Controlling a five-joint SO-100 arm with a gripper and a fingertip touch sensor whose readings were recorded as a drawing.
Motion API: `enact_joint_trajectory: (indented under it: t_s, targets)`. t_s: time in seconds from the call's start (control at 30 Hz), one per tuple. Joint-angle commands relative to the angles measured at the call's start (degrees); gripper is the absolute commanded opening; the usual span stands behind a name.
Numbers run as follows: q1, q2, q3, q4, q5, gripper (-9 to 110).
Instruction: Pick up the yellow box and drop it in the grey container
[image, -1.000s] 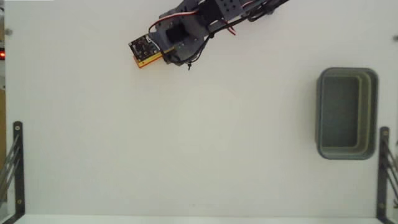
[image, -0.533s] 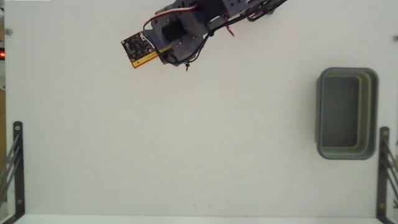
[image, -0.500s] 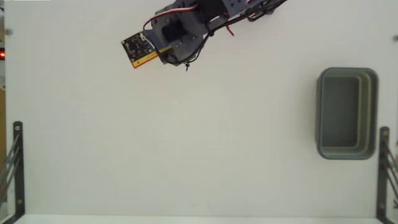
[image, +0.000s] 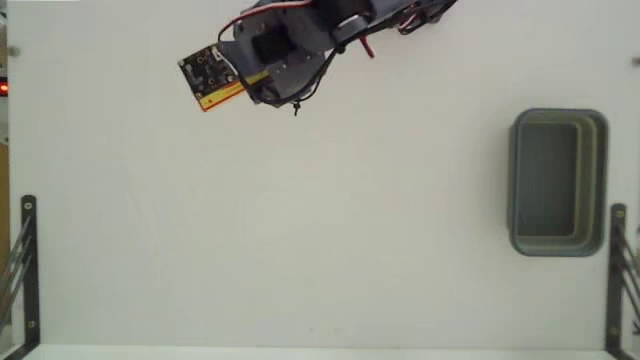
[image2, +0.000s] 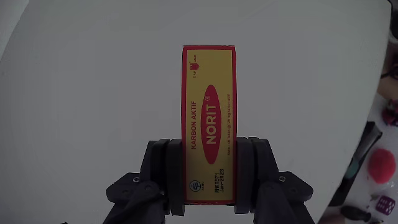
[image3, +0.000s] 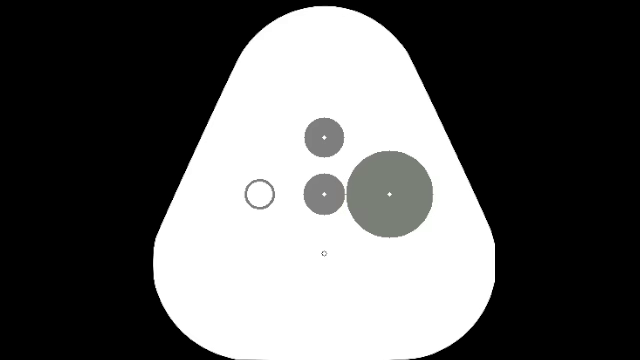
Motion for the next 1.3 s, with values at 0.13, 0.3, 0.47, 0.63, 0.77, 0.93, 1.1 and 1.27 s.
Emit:
enact_joint_trajectory:
  t_s: [0.13,0.3,0.47,0.63,0.77,0.93,1.1,1.27]
  targets:
    - [0.5,-4.8,-18.8,10.2,0.2,36]
    - [0.5,-10.9,-33.0,14.9,0.2,36]
    - [0.5,-15.9,-44.2,14.6,0.2,36]
    - [0.5,-16.1,-44.5,14.6,0.2,36]
    - [0.5,-16.1,-44.5,14.6,0.2,36]
    - [-0.2,-16.2,-44.4,14.4,0.2,36]
    - [-2.5,-16.5,-44.0,14.0,0.2,36]
    - [-6.2,-16.9,-43.4,13.3,0.2,36]
